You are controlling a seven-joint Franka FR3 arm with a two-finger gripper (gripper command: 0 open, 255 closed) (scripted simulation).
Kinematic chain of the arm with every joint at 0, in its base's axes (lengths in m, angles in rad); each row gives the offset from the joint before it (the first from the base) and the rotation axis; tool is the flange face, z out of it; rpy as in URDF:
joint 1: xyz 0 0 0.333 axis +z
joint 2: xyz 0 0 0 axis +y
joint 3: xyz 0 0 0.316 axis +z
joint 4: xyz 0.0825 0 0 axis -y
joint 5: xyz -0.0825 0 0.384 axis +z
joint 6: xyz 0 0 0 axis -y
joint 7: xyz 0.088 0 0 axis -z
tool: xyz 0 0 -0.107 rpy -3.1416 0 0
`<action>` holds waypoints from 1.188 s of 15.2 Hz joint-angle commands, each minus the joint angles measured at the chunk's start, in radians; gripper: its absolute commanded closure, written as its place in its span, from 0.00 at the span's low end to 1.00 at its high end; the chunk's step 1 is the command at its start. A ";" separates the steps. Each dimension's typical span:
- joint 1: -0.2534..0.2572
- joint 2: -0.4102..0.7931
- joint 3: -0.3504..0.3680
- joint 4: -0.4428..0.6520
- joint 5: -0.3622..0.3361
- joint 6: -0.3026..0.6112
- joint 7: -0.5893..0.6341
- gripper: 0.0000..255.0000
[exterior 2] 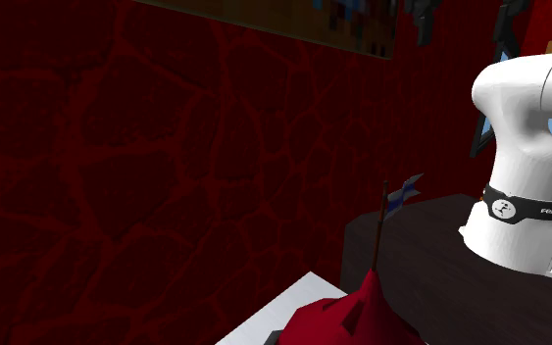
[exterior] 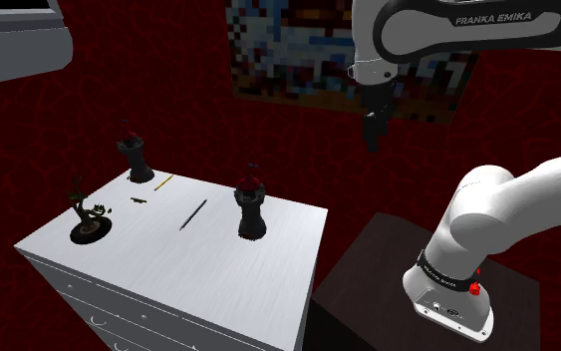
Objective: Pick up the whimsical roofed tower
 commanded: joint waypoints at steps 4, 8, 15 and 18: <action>0.017 0.099 0.017 0.037 0.026 0.072 0.012 0.00; 0.037 0.233 0.039 0.103 0.054 0.157 0.025 0.00; 0.068 0.468 0.078 0.259 0.087 0.266 0.042 0.00; 0.080 0.568 0.094 0.341 0.095 0.298 0.048 0.00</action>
